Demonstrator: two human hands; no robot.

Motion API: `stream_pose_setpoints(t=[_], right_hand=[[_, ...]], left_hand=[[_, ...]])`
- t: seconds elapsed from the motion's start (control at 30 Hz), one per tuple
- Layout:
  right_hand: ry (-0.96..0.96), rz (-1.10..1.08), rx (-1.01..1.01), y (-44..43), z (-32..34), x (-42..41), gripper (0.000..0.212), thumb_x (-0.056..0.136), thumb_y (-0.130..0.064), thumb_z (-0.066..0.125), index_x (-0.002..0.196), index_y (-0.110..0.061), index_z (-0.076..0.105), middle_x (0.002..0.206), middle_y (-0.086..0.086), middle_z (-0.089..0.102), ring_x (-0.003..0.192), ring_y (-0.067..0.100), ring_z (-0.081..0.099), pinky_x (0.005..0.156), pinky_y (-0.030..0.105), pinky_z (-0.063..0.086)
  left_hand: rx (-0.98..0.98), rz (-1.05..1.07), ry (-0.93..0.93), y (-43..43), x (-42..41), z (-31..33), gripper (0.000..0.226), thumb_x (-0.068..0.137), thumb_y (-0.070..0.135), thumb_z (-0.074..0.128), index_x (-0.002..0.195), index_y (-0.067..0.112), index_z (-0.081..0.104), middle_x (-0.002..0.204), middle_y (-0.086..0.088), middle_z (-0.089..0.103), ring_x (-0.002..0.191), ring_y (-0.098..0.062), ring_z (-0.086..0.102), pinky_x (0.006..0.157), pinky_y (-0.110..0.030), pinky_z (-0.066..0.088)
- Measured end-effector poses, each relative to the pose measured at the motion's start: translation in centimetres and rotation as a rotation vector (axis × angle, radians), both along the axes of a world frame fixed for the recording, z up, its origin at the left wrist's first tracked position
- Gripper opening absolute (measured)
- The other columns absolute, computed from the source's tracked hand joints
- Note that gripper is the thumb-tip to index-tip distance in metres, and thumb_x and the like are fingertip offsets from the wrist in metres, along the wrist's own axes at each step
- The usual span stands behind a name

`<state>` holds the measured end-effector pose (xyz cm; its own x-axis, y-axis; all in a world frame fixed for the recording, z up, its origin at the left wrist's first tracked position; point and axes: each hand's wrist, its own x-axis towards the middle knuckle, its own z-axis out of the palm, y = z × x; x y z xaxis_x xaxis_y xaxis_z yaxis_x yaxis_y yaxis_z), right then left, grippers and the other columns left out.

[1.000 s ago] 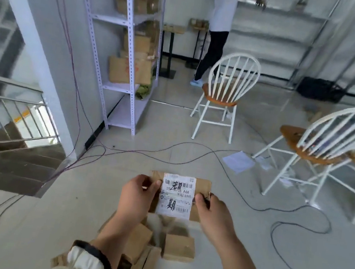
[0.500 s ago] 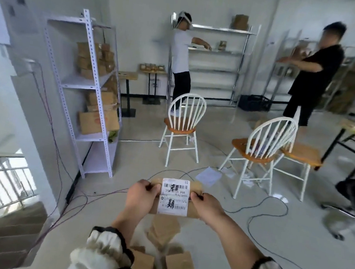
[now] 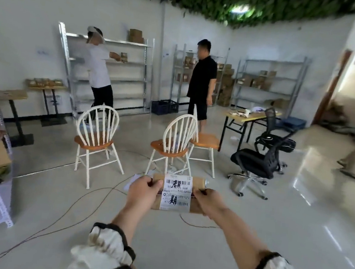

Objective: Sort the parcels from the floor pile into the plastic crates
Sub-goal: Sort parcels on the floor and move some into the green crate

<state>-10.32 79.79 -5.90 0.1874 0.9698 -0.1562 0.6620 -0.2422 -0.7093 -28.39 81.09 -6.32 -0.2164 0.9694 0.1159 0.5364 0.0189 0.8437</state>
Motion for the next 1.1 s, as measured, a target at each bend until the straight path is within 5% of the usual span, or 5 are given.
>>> stream_pose_setpoints(t=[0.13, 0.4, 0.67, 0.8, 1.1], right_hand=[[-0.013, -0.151, 0.028, -3.8, 0.3, 7.0, 0.032, 0.098, -0.038, 0.038, 0.082, -0.014, 0.052, 0.084, 0.008, 0.054, 0.076, 0.023, 0.049, 0.064, 0.027, 0.037], [-0.023, -0.573, 0.076, -20.6, 1.1, 21.8, 0.037, 0.097, -0.037, 0.042, 0.101, -0.006, 0.063, 0.092, 0.014, 0.061, 0.084, 0.028, 0.057, 0.074, 0.031, 0.044], [-0.114, -1.18, 0.112, -42.9, 0.6, 31.9, 0.041, 0.094, -0.038, 0.042, 0.11, -0.007, 0.064, 0.107, 0.012, 0.067, 0.092, 0.027, 0.061, 0.063, 0.027, 0.042], [-0.052, -1.49, 0.173, -54.3, 0.5, 32.9, 0.04, 0.093, -0.042, 0.045, 0.109, -0.012, 0.065, 0.105, 0.007, 0.069, 0.094, 0.022, 0.064, 0.083, 0.035, 0.053], [-0.015, -2.143, 0.195, -78.3, -0.3, 24.7, 0.042, 0.096, -0.041, 0.041, 0.113, -0.009, 0.062, 0.112, 0.006, 0.066, 0.098, 0.023, 0.061, 0.081, 0.028, 0.047]], left_hand=[[0.015, -0.162, 0.012, -1.1, 7.4, 0.8, 0.022, 0.091, 0.032, 0.06, 0.081, 0.012, 0.061, 0.077, 0.0, 0.06, 0.077, -0.02, 0.056, 0.061, -0.027, 0.035], [0.016, -0.559, -0.018, -11.1, 25.4, 1.5, 0.031, 0.089, 0.032, 0.06, 0.077, 0.003, 0.06, 0.076, -0.011, 0.062, 0.074, -0.027, 0.056, 0.062, -0.031, 0.036], [-0.048, -1.096, -0.074, -28.0, 43.3, 0.7, 0.023, 0.088, 0.029, 0.062, 0.091, 0.006, 0.067, 0.089, -0.007, 0.069, 0.082, -0.024, 0.06, 0.069, -0.028, 0.043], [-0.063, -1.429, -0.072, -38.0, 49.8, 0.8, 0.022, 0.088, 0.028, 0.063, 0.084, 0.006, 0.065, 0.081, -0.006, 0.067, 0.078, -0.024, 0.06, 0.065, -0.031, 0.043], [0.003, -2.135, 0.002, -64.9, 53.3, 0.7, 0.028, 0.09, 0.037, 0.06, 0.103, 0.013, 0.064, 0.097, -0.002, 0.065, 0.093, -0.021, 0.061, 0.086, -0.037, 0.051]])
